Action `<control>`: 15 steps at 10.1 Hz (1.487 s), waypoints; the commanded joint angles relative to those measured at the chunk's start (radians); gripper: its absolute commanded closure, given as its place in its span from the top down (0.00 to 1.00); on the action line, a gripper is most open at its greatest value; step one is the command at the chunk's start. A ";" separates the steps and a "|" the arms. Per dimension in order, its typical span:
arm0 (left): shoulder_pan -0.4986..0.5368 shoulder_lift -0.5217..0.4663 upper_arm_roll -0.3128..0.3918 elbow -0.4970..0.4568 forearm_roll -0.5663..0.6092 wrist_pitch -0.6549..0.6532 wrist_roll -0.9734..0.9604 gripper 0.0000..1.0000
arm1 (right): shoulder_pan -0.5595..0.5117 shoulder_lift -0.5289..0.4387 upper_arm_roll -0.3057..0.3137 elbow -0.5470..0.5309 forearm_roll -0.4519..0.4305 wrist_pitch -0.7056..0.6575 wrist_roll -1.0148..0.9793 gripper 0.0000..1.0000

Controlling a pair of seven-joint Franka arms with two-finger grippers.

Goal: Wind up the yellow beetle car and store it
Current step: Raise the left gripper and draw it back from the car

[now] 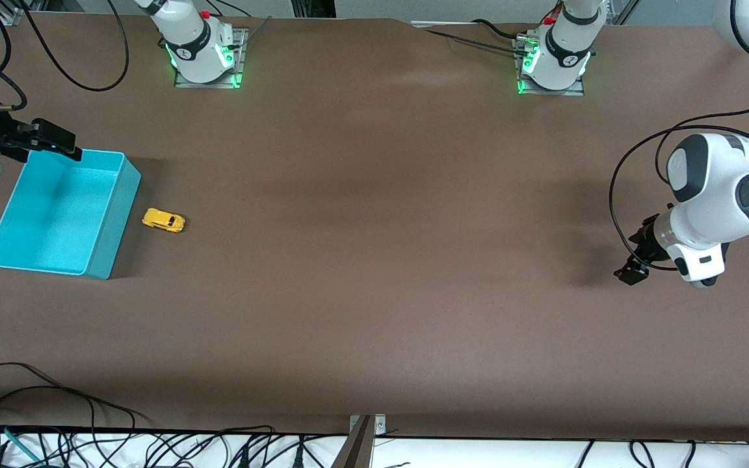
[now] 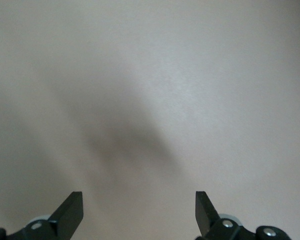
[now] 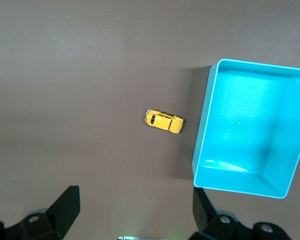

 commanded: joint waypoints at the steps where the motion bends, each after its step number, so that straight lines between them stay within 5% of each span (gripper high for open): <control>1: 0.007 -0.040 -0.011 0.008 -0.026 -0.058 0.237 0.98 | -0.005 0.008 -0.001 0.028 0.018 -0.024 -0.008 1.00; 13: 0.011 -0.205 -0.056 0.008 -0.029 -0.145 0.798 1.00 | 0.004 0.042 0.006 0.013 0.010 -0.016 -0.015 1.00; 15: 0.011 -0.218 -0.053 0.009 -0.026 -0.182 0.983 1.00 | 0.004 0.072 0.006 0.018 0.015 -0.052 -0.146 1.00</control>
